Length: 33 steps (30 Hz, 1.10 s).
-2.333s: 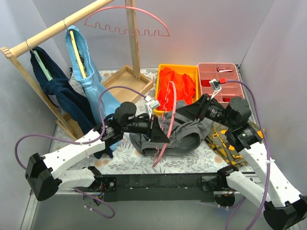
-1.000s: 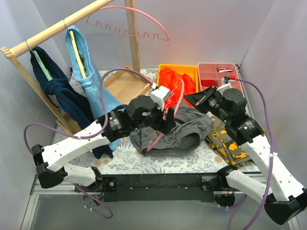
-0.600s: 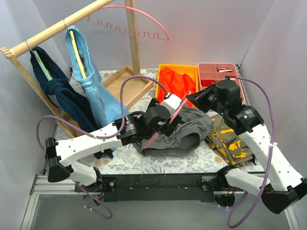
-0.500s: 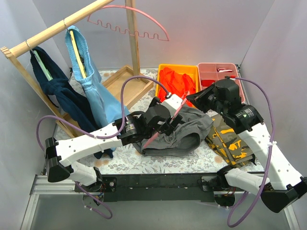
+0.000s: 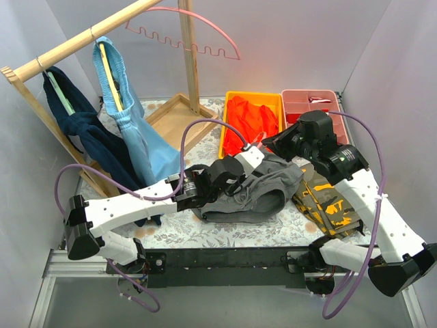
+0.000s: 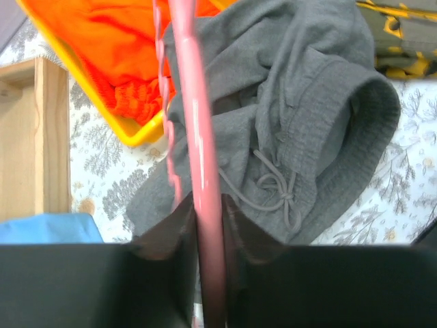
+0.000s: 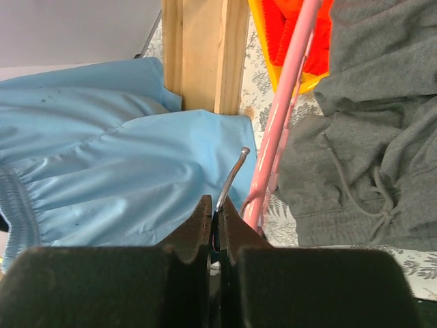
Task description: Place the shorts on the hanger
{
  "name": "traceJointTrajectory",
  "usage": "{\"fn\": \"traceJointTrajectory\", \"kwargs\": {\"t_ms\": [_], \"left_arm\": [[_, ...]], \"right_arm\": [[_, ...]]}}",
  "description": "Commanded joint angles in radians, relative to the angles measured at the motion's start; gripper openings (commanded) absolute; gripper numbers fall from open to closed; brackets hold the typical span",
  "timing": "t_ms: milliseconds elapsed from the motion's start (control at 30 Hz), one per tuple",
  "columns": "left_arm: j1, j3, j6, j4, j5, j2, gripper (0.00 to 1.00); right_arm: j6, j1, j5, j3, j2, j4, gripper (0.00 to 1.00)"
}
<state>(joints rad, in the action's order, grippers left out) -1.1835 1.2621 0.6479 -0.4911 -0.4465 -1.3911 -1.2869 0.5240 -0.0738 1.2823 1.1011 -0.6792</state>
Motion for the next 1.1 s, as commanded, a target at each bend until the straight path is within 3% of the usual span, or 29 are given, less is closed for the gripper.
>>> {"fn": "traceJointTrajectory", "kwargs": {"t_ms": [0, 67, 133, 167, 200, 267, 367, 533, 667, 767, 1067], "left_arm": [[-0.004, -0.03, -0.022, 0.036, -0.037, 0.018, 0.0], [-0.004, -0.039, -0.001, 0.042, -0.06, 0.021, 0.0], [0.002, -0.067, 0.033, 0.069, -0.052, 0.062, 0.0], [0.008, -0.081, 0.05, 0.084, -0.044, 0.084, 0.0], [0.016, -0.093, 0.071, 0.095, 0.0, 0.108, 0.0], [0.038, -0.119, 0.117, 0.114, 0.049, 0.171, 0.0], [0.053, -0.132, 0.169, 0.094, 0.078, 0.23, 0.0], [0.064, -0.141, 0.214, 0.022, 0.113, 0.334, 0.0], [0.064, -0.118, 0.225, -0.085, 0.216, 0.426, 0.0], [0.064, -0.112, 0.22, -0.17, 0.316, 0.48, 0.0], [0.064, -0.096, 0.196, -0.329, 0.485, 0.618, 0.0]], "right_arm": [[0.004, 0.005, 0.017, 0.02, -0.027, 0.067, 0.01], [0.03, 0.005, 0.037, 0.009, -0.04, 0.108, 0.07], [0.113, 0.005, 0.064, 0.002, -0.046, 0.153, 0.27], [0.144, 0.005, 0.068, 0.005, -0.05, 0.159, 0.45], [0.222, 0.005, 0.066, 0.005, -0.055, 0.171, 0.53], [0.294, 0.005, 0.1, -0.021, -0.082, 0.229, 0.66], [0.424, 0.005, 0.109, -0.087, -0.144, 0.306, 0.76], [0.609, 0.005, -0.039, -0.156, -0.25, 0.279, 0.75], [0.756, 0.005, -0.08, -0.291, -0.355, 0.268, 0.63], [0.782, 0.005, -0.057, -0.434, -0.405, 0.296, 0.55], [0.799, 0.005, -0.096, -0.69, -0.54, 0.254, 0.51]]}}
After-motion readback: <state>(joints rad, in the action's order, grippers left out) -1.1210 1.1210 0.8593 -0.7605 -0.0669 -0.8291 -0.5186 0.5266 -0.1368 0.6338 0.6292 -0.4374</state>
